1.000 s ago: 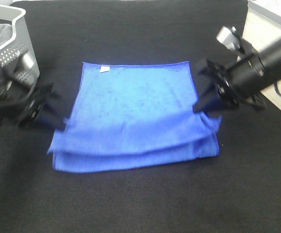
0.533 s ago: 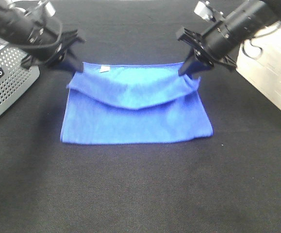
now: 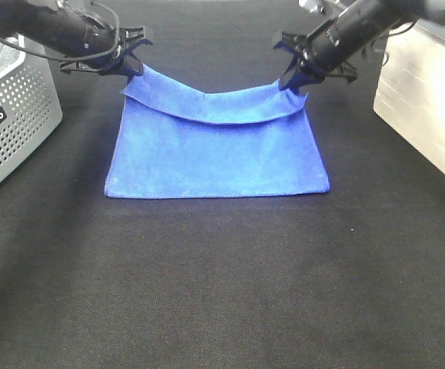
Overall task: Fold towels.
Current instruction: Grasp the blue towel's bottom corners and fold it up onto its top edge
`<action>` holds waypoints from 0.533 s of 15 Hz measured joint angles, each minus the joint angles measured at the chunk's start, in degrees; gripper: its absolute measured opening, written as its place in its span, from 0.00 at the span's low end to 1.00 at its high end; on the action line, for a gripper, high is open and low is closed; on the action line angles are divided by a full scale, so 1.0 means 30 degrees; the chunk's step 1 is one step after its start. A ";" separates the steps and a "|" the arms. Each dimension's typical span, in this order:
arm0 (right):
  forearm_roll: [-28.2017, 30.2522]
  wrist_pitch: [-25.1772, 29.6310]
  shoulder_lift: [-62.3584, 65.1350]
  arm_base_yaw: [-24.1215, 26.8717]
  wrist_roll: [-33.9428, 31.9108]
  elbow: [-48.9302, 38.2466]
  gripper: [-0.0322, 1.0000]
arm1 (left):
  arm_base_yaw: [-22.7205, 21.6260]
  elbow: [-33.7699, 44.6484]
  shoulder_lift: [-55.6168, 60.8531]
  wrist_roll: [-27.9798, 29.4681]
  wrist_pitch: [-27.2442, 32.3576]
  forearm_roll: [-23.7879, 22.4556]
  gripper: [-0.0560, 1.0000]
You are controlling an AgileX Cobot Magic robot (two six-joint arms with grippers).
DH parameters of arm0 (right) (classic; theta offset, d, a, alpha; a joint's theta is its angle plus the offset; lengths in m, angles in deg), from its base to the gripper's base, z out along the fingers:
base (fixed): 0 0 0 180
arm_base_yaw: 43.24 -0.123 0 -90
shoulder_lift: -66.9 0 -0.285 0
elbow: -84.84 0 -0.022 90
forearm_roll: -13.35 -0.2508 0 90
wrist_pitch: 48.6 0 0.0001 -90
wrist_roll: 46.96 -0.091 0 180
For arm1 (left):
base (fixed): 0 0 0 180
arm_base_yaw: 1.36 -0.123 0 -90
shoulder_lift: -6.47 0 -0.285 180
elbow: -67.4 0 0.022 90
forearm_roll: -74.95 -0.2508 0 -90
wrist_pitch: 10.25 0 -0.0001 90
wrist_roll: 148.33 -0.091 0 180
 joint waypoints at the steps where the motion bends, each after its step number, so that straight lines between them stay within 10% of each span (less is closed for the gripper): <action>1: 0.0038 -0.0382 -0.0458 0.0000 0.0019 0.0248 0.03 | 0.0000 -0.0611 -0.0477 -0.0554 -0.0210 0.0000 0.05; 4: 0.0420 -0.1108 -0.0993 0.0000 0.0057 0.0344 0.05 | 0.0000 -0.1795 -0.1662 -0.1490 -0.0191 0.0000 0.15; 8: 0.0458 -0.1012 -0.0993 0.0000 0.0019 0.0363 0.48 | 0.0000 -0.1891 -0.1795 -0.1528 -0.0115 0.0000 0.62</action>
